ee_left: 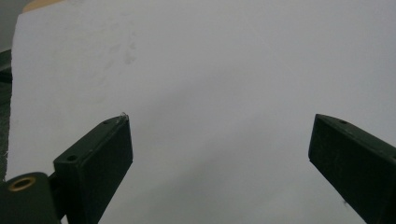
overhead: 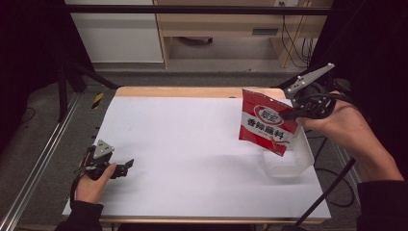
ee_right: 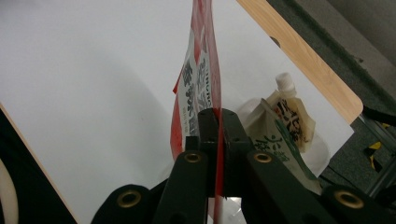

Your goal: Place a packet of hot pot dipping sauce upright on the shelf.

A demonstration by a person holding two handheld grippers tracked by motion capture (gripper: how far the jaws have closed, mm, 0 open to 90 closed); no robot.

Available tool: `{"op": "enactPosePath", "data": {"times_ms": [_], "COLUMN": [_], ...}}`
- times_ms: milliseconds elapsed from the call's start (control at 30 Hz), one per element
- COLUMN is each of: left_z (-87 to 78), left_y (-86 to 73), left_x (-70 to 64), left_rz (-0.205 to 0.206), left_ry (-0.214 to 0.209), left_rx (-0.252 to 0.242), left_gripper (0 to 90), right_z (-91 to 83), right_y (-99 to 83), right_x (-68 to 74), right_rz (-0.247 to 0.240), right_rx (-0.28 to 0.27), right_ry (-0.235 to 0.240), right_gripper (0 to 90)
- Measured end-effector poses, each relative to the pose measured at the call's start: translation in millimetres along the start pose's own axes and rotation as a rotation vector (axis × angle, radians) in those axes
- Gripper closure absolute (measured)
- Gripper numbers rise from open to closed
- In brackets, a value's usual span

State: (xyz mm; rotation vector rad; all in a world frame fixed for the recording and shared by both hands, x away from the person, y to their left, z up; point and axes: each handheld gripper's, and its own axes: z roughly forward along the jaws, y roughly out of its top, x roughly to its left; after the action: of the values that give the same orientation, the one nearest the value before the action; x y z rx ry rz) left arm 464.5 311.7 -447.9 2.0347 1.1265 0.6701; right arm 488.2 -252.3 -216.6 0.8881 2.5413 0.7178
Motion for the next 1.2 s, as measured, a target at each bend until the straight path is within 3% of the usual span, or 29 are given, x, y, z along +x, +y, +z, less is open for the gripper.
{"op": "enactPosePath", "data": {"times_ms": [500, 1200], "left_z": [-0.4, 0.0], "left_y": [-0.8, -0.8], "left_x": [3.0, 3.6], "left_rz": [-0.021, -0.021], "left_ry": [-0.007, -0.008], "left_rx": [-0.005, -0.003], "left_gripper": [6.3, 6.4], "right_z": [-10.7, -8.4], "right_y": [-28.2, -55.6], "right_x": [-19.8, -30.8], "right_rz": [0.053, 0.115], "right_rx": [0.022, 0.020], "right_ry": [-0.028, -0.051], "right_gripper": [90.0, 89.9]}}
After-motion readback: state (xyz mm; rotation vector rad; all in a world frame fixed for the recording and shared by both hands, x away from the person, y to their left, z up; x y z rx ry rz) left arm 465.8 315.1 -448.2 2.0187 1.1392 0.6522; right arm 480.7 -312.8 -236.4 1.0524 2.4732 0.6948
